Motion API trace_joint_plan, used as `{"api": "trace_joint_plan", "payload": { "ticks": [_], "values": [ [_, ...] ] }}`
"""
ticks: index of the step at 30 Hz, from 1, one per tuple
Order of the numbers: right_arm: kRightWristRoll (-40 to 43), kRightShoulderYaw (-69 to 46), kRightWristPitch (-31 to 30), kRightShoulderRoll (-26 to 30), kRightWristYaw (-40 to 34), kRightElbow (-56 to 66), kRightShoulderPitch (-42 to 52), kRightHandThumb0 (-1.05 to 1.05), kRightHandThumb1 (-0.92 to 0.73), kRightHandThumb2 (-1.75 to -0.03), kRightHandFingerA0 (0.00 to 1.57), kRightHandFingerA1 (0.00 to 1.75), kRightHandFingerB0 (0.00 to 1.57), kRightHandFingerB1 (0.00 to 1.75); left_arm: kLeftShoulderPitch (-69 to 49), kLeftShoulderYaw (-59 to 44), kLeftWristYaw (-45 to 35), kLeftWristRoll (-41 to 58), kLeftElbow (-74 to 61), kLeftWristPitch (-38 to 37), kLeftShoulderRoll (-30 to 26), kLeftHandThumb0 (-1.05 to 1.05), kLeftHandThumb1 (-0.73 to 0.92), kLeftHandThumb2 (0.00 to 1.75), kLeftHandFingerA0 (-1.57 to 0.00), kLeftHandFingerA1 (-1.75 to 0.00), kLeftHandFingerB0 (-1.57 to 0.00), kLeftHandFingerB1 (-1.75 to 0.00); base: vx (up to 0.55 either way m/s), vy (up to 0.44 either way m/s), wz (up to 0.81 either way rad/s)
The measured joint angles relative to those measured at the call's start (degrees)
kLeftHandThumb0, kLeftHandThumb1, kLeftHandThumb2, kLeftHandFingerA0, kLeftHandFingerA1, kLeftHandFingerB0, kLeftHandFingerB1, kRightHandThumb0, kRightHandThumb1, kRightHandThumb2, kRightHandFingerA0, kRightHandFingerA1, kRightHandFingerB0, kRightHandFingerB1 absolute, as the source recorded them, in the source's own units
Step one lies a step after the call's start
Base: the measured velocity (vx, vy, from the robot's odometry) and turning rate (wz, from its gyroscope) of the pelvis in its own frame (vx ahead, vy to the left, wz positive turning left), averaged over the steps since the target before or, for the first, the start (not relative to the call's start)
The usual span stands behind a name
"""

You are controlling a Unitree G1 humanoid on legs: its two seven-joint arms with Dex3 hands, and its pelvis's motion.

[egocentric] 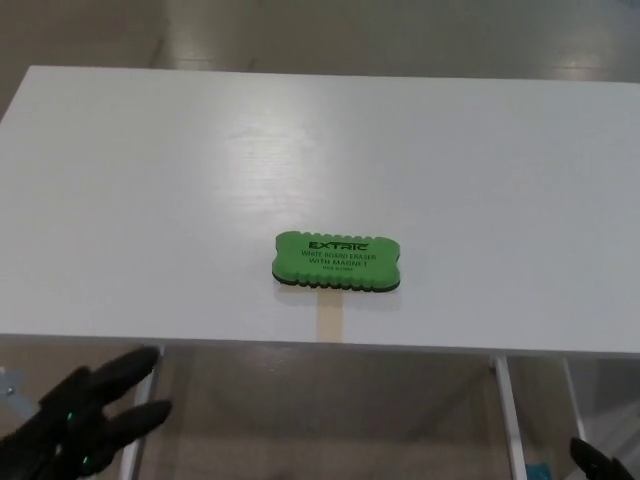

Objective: Use the left hand to press on the green eraser and wipe the desk from center to the left and then back to center.

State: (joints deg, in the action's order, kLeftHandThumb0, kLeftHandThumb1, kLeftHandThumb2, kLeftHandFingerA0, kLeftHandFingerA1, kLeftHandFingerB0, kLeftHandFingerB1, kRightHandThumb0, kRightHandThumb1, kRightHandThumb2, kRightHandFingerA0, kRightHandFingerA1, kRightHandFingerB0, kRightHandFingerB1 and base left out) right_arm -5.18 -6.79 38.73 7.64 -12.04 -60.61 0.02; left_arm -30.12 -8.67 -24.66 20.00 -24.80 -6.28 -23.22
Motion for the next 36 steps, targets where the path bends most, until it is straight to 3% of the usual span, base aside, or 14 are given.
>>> {"api": "trace_joint_plan", "payload": {
  "ticks": [1, 12, 17, 19, 24, 25, 28, 31, 36],
  "values": [
    [-0.1, 0.0, 0.2, 0.1, -0.1, -0.2, -0.1, -0.41, -0.77, -0.65, 0.41, 0.36, 0.28, 0.32, 0.2, -0.1, -0.1, 0.4, -1.0, 0.4, -0.3, -0.44, 0.54, 0.56, -0.33, -0.42, -0.30, -0.32, 0.00, 0.000, 0.00],
    [-0.7, 0.0, 1.6, 0.6, -1.5, -3.0, -0.7, -0.40, -0.76, -0.64, 0.42, 0.37, 0.29, 0.32, 13.9, 0.5, 0.2, 1.8, -7.3, 7.0, -1.6, -0.45, 0.55, 0.57, -0.37, -0.39, -0.35, -0.32, 0.00, 0.000, 0.00],
    [-0.7, -0.1, 1.8, 0.6, -1.7, -3.3, -1.2, -0.38, -0.76, -0.64, 0.43, 0.38, 0.28, 0.32, 22.0, 3.7, 0.9, 0.7, -7.1, 9.9, -1.7, -0.40, 0.66, 0.59, -0.44, -0.39, -0.34, -0.32, 0.00, 0.000, 0.00],
    [-0.6, -0.2, 1.9, 0.6, -1.6, -3.3, -1.4, -0.39, -0.76, -0.64, 0.43, 0.38, 0.29, 0.32, 25.8, 5.1, 1.0, 0.3, -5.7, 11.1, -1.6, -0.34, 0.74, 0.62, -0.49, -0.40, -0.34, -0.32, 0.00, 0.000, 0.00],
    [0.0, -0.8, 2.0, 0.4, -0.7, -3.5, -1.4, -0.39, -0.76, -0.64, 0.42, 0.39, 0.29, 0.32, 36.5, 8.7, 1.4, -0.8, 1.1, 14.6, -0.6, -0.32, 0.79, 0.64, -0.62, -0.43, -0.35, -0.32, 0.00, 0.000, 0.00],
    [0.1, -1.0, 2.0, 0.4, -0.4, -3.5, -1.4, -0.40, -0.76, -0.63, 0.42, 0.39, 0.29, 0.32, 38.2, 9.3, 1.5, -1.1, 2.7, 15.1, -0.2, -0.31, 0.80, 0.64, -0.69, -0.45, -0.39, -0.33, 0.00, 0.000, 0.00],
    [0.6, -1.3, 2.0, 0.2, 0.1, -3.7, -1.4, -0.40, -0.76, -0.63, 0.42, 0.39, 0.29, 0.32, 44.6, 12.0, 2.5, -3.1, 10.1, 15.9, 2.1, -0.29, 0.81, 0.65, -0.71, -0.46, -0.42, -0.34, 0.00, 0.000, 0.00],
    [0.8, -1.4, 2.0, -0.1, 0.3, -3.8, -1.6, -0.41, -0.76, -0.63, 0.43, 0.39, 0.31, 0.32, 48.0, 13.6, 3.3, -4.7, 14.1, 16.1, 3.5, -0.27, 0.83, 0.65, -0.76, -0.46, -0.57, -0.37, 0.00, 0.000, 0.00],
    [1.3, -1.4, 2.1, -0.5, 0.6, -3.9, -1.8, -0.42, -0.75, -0.62, 0.45, 0.39, 0.30, 0.31, 56.4, 17.1, 4.7, -8.6, 24.4, 15.9, 7.1, -0.26, 0.83, 0.66, -0.82, -0.47, -0.68, -0.40, 0.00, 0.000, 0.00]
  ]
}}
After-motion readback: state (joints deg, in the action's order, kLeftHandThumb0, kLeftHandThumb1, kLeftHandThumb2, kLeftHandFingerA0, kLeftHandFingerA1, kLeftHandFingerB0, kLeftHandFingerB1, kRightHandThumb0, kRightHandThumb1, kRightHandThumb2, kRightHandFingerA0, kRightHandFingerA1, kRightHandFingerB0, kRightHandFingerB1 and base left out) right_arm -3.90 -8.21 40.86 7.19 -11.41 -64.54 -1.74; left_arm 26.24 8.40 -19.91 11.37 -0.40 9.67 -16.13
